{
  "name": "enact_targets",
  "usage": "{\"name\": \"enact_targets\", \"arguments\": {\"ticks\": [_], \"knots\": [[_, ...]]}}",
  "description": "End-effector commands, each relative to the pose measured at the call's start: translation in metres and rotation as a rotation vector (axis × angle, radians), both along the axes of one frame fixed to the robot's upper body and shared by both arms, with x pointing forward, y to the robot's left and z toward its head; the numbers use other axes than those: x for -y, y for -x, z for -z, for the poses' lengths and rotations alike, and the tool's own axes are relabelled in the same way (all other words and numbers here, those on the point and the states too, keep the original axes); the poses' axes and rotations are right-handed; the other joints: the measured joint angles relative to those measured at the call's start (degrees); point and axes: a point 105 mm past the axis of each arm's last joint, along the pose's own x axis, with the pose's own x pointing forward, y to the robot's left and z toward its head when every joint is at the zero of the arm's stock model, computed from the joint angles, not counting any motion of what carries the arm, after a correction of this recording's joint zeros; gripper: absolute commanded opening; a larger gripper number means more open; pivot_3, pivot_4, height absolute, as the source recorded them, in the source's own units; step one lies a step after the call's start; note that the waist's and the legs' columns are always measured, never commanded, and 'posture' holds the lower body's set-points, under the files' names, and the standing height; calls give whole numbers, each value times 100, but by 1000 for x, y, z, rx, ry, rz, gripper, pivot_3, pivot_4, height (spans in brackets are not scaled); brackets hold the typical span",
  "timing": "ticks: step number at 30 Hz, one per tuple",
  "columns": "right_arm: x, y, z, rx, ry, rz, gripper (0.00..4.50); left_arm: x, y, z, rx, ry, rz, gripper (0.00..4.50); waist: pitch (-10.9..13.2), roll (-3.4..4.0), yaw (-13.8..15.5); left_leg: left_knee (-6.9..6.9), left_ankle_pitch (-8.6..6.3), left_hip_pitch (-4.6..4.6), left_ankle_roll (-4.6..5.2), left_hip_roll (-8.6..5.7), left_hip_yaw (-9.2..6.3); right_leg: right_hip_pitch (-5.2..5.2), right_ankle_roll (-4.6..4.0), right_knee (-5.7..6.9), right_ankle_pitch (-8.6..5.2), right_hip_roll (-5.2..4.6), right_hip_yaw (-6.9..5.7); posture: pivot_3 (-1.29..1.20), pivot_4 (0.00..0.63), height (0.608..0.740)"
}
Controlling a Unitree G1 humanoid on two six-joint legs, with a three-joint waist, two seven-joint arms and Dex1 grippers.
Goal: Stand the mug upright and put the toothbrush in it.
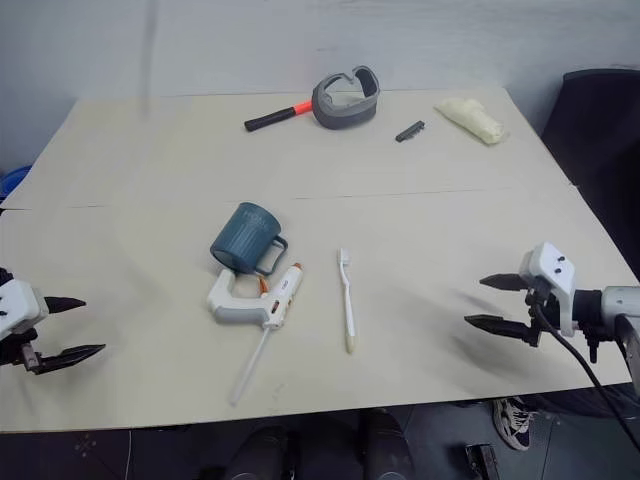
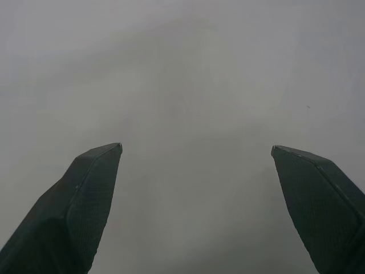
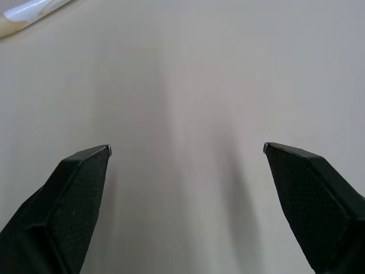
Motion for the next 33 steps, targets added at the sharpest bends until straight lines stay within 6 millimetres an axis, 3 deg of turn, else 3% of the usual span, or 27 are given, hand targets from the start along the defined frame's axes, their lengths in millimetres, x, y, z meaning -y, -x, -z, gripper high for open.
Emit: {"name": "enact_targets", "arguments": {"ticks": [1, 9, 14, 19, 23, 26, 33], "knots": [[5, -4, -13, 79, 13, 28, 4500, -5, -1, -6, 13, -57, 12, 4456, 0, 0, -1, 0, 0, 0, -1, 1, 1, 0, 0, 0, 0, 1, 0, 0, 150, 740], [4, -11, -11, 101, 18, 32, 4500, -6, -2, -4, 34, -45, -3, 4456, 0, 0, -5, 0, -2, 3, -2, 5, 7, 0, -1, 1, -1, 5, 2, 0, 150, 740], [-6, -13, -14, 110, 15, 11, 4500, 9, -10, -14, 67, 29, 16, 4456, 0, 0, -4, 0, -3, 3, -2, 8, 9, 0, -2, 3, -1, 7, 3, 0, 150, 740], [-46, 14, -26, 12, -77, -147, 4500, 62, -9, -47, 59, 175, 203, 4456, 0, 0, 13, 0, -3, 0, -3, 10, 5, 0, -1, 11, 0, 7, 2, 0, 150, 740], [-79, 30, -42, -15, -115, -268, 4500, 103, -1, -60, 16, 185, 389, 4456, 1, 1, -1, 0, -4, 3, -4, 10, 2, 1, -1, 13, -1, 9, 7, 0, 150, 740], [-111, 40, -57, 16, -96, -410, 4500, 135, 4, -49, -54, 70, 602, 4456, 5, 9, -3, 0, -5, 12, -7, 11, 2, 1, -5, 11, -3, 16, 14, 0, 150, 740], [-152, 40, -75, 56, -110, -536, 4500, 161, -23, -21, -82, -80, 795, 4456, 7, 19, 24, 1, -8, 14, -18, -1, 17, 2, -15, 15, -8, 53, 19, 0, 150, 740]]}}
